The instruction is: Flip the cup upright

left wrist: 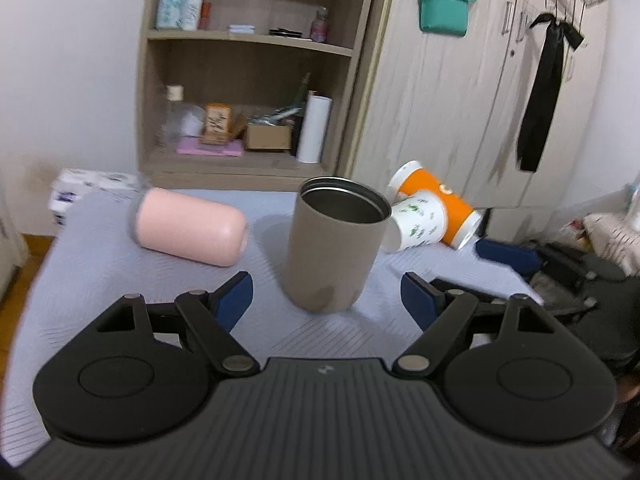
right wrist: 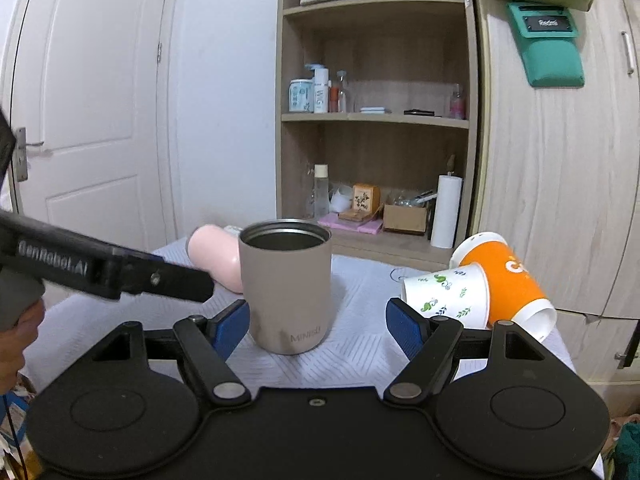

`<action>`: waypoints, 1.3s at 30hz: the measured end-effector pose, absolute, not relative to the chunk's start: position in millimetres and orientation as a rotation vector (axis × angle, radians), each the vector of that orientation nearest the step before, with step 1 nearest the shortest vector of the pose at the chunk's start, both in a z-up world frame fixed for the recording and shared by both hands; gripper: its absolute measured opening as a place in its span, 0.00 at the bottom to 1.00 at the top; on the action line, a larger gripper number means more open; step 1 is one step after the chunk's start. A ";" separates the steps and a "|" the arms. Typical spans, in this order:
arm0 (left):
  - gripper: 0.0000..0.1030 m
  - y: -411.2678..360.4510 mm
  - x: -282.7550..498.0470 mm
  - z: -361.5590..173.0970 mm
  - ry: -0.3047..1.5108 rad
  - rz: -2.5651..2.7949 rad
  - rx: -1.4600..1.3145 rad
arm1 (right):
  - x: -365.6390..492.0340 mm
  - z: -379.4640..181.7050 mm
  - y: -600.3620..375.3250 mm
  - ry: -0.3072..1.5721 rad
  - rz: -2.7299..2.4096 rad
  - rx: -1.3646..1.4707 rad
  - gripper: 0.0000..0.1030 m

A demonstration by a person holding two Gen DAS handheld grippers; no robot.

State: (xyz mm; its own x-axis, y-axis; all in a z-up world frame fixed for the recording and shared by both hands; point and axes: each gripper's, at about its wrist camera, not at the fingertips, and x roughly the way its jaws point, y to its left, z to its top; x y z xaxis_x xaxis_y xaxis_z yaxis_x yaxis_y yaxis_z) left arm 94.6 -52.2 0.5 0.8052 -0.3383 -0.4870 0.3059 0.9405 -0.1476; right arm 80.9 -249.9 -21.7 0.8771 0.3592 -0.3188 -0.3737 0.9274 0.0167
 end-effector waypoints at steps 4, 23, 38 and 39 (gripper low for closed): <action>0.79 -51.6 76.4 9.9 0.549 -0.307 -0.041 | 63.5 -11.1 -248.6 0.307 0.370 -0.037 0.77; 0.79 -23.1 31.6 24.3 0.565 -0.138 -0.023 | 2.2 21.1 -246.0 0.280 0.285 -0.014 0.86; 0.94 -23.4 11.9 36.6 0.572 -0.125 -0.027 | -18.5 26.1 -239.7 0.316 0.148 -0.019 1.00; 0.96 -23.2 11.3 36.5 0.575 -0.123 -0.029 | -18.3 26.1 -239.9 0.319 0.136 -0.018 1.00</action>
State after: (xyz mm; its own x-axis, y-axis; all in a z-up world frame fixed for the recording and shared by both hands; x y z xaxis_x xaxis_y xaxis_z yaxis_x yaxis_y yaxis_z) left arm 11.3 -23.2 36.5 0.8320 -0.1238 -0.5407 0.1078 0.9923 -0.0614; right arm -18.3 -239.9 26.1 0.9405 0.1302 -0.3140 -0.1358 0.9907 0.0041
